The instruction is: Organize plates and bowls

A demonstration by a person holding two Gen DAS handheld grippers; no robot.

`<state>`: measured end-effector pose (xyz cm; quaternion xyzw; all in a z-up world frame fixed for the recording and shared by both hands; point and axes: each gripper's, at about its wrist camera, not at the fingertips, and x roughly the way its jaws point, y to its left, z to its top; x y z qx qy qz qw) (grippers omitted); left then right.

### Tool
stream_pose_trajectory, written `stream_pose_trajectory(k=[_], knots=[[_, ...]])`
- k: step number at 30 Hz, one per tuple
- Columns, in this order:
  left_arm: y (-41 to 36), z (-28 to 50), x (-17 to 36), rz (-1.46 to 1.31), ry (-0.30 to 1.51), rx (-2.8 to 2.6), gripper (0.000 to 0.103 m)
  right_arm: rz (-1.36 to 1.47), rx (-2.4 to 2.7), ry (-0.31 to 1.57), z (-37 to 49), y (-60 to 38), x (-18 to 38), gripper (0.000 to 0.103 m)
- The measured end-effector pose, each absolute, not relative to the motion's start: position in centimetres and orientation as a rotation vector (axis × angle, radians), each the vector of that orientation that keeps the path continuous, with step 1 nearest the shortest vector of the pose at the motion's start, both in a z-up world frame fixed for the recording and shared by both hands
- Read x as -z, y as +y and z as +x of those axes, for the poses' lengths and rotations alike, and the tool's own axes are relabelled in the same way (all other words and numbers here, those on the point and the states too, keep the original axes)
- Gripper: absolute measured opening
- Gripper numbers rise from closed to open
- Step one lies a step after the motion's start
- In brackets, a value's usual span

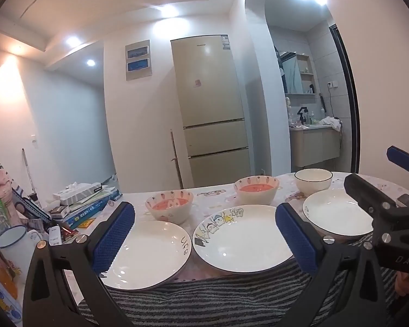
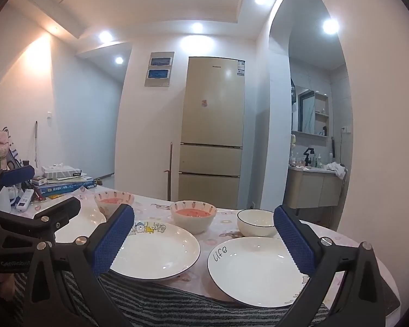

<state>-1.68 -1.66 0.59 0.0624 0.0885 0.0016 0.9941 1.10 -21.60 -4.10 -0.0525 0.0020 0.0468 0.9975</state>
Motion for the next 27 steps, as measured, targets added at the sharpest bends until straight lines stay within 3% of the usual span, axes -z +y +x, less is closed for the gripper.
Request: stream_pose_trajectory(k=[27], knots=[[0.6,-2.2,-0.7,0.009,0.131,-0.021,0.103,-0.076,-0.095,0.013,1.7,-21.9,4.3,0.103]])
